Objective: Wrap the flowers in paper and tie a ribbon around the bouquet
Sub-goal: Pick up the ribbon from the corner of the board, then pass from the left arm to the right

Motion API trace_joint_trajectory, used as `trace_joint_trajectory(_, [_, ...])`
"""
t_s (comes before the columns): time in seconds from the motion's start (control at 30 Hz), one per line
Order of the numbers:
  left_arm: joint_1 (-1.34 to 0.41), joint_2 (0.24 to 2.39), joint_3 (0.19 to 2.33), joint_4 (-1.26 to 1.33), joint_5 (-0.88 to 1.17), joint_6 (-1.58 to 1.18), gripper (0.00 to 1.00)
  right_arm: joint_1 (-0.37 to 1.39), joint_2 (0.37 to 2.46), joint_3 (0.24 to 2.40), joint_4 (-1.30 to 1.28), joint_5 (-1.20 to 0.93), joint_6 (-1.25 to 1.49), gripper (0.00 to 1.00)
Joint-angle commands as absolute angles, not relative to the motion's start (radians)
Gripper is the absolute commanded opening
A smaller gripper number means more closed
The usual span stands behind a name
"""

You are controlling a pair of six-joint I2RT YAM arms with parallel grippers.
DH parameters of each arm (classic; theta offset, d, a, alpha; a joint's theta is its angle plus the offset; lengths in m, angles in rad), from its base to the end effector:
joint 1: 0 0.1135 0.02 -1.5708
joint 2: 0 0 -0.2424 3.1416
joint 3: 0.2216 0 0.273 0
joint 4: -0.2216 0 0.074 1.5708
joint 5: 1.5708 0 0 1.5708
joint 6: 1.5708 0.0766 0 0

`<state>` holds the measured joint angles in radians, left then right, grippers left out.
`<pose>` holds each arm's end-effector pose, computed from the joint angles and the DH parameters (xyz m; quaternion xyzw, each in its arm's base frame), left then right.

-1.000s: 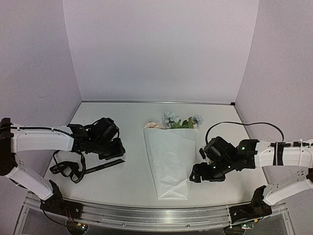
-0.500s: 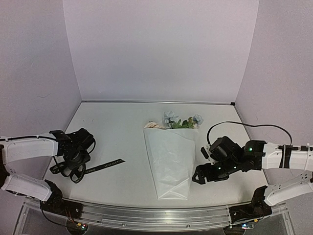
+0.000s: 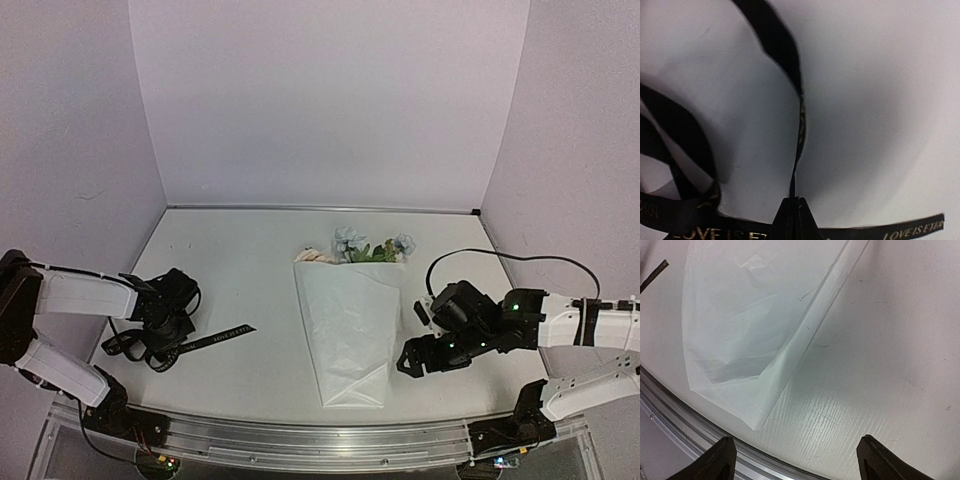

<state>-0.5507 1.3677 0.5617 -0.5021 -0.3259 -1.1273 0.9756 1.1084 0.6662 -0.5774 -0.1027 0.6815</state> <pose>0.2147 -0.1030 0.0588 -0.2985 0.9318 0.0113 0.2060 0.1375 0.2171 0.1428 -0.1546 0.9486 0.2337 0.1473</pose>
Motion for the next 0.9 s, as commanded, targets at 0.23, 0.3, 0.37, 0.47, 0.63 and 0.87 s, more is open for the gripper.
trace_joint_trajectory(0.23, [-0.760, 1.128, 0.748, -0.138, 0.209, -0.642, 0.00, 0.974, 1.094, 0.747, -0.506, -0.062, 0.478, 0.86])
trace_joint_trajectory(0.3, [-0.832, 1.146, 0.802, -0.095, 0.319, -0.594, 0.00, 0.975, 1.103, 0.768, -0.476, -0.062, 0.432, 0.87])
trace_joint_trajectory(0.37, [-0.900, 1.181, 0.869, -0.077, 0.407, -0.549, 0.00, 0.974, 1.115, 0.794, -0.455, -0.061, 0.390, 0.87])
trace_joint_trajectory(0.47, [-0.926, 1.210, 0.898, 0.004, 0.542, -0.531, 0.00, 0.974, 1.140, 0.837, -0.430, -0.080, 0.347, 0.87])
trace_joint_trajectory(0.63, [-0.927, 1.210, 0.935, 0.079, 0.456, -0.570, 0.00, 0.976, 1.211, 0.877, -0.311, -0.190, 0.378, 0.85])
trace_joint_trajectory(0.87, [-0.927, 1.299, 1.017, 0.127, 0.474, -0.674, 0.00, 1.012, 1.314, 0.920, -0.113, -0.233, 0.394, 0.84])
